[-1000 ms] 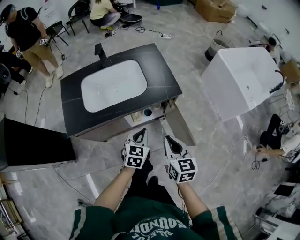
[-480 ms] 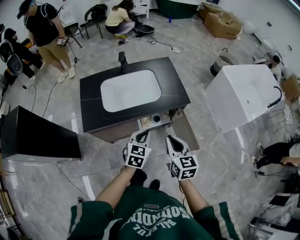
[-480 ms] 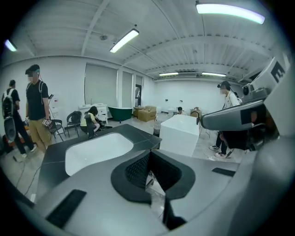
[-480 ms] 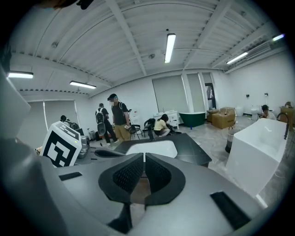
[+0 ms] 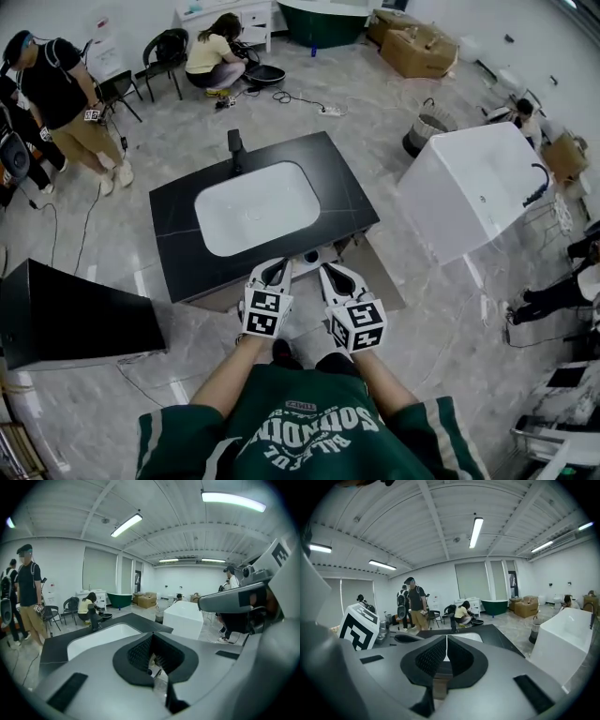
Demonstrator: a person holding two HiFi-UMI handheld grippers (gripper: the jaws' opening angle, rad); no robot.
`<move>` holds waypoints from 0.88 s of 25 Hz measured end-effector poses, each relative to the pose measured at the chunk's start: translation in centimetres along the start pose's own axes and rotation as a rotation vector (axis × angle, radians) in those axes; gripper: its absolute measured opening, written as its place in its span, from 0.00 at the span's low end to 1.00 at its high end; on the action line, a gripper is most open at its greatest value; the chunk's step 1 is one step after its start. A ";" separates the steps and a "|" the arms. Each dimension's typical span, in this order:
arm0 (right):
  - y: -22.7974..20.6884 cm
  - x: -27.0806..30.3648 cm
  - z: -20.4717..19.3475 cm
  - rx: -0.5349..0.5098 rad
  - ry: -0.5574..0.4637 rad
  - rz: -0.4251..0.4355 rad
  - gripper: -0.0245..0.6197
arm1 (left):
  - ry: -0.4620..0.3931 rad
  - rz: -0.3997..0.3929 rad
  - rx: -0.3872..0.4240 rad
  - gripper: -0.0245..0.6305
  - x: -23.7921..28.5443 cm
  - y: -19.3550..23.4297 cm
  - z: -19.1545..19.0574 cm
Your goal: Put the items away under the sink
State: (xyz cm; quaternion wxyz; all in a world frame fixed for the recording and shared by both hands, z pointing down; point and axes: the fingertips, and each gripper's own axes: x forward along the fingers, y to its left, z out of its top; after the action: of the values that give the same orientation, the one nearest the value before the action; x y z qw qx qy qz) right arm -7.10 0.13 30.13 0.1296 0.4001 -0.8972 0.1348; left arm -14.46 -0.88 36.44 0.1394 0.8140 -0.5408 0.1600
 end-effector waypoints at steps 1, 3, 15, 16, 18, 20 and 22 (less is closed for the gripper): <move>0.2 0.5 0.4 0.004 -0.005 -0.004 0.11 | -0.003 0.003 0.002 0.05 0.2 0.7 -0.1; 0.4 1.2 0.8 0.015 -0.009 -0.011 0.10 | -0.006 -0.005 0.001 0.05 0.3 1.3 -0.1; 0.9 4.1 0.9 -0.002 0.018 0.045 0.10 | -0.025 0.006 -0.002 0.05 0.9 2.8 1.4; 0.9 4.3 0.9 -0.004 0.019 0.050 0.10 | -0.027 0.007 -0.001 0.05 0.8 2.7 1.5; 1.0 4.5 1.0 -0.010 0.020 0.058 0.10 | -0.033 0.015 -0.004 0.05 0.6 3.0 1.6; 1.3 4.8 1.0 -0.011 0.019 0.065 0.10 | -0.039 0.025 -0.010 0.05 0.3 3.3 1.4; 1.6 5.0 0.9 -0.010 0.019 0.067 0.10 | -0.043 0.029 -0.011 0.05 0.0 3.6 1.1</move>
State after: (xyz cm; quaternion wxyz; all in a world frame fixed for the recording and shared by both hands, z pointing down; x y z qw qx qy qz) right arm -11.69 -2.58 30.77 0.1357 0.3677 -0.9095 0.1385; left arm -17.65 -2.71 35.62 0.1296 0.8086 -0.5563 0.1414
